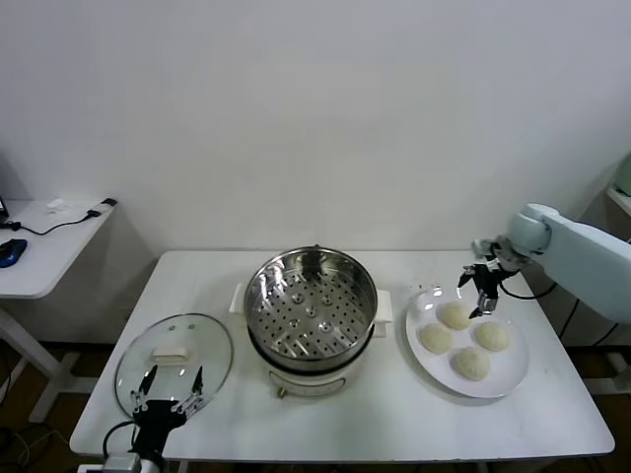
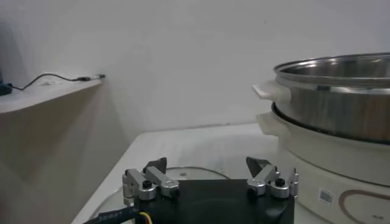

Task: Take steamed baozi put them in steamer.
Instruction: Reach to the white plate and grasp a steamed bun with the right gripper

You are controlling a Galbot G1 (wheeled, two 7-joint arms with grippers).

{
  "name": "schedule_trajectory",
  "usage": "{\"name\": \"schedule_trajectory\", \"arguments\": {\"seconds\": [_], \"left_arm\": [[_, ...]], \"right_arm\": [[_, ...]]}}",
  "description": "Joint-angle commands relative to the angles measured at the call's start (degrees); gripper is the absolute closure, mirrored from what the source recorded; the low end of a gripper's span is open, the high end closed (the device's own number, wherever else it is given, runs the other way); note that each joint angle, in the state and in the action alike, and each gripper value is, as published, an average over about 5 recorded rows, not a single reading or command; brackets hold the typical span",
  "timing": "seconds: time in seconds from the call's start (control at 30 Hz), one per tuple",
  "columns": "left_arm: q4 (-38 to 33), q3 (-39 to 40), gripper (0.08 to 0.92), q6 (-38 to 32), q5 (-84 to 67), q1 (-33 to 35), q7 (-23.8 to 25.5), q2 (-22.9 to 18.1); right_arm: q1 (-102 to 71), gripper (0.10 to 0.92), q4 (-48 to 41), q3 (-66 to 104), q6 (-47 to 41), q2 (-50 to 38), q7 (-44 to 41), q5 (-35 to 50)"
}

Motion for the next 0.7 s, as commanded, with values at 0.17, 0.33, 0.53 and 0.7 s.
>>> {"name": "schedule_trajectory", "arguments": {"seconds": [0.17, 0.33, 0.53, 0.7], "left_arm": [[0.21, 0.44, 0.177, 0.20, 0.44, -0.26, 0.09, -0.41], [0.41, 0.79, 0.177, 0.44, 0.65, -0.70, 0.13, -0.38], [0.66, 1.08, 0.177, 0.62, 1.02, -1.04, 0.15, -0.56], [0.64, 0.84, 0.177, 0.78, 0.92, -1.12, 0.15, -0.57]], "right_arm": [[-4.70, 0.203, -7.57, 2.50, -0.07, 5.08, 1.37, -0.86], [-6.47, 0.203, -10.28, 5.32, 0.36, 6.91, 2.49, -2.40], [-7.55, 0.203, -12.32, 6.75, 0.51, 8.56, 2.81, -3.96], [-7.72, 0.203, -12.13, 6.87, 0.43, 8.57, 2.58, -4.61]]}}
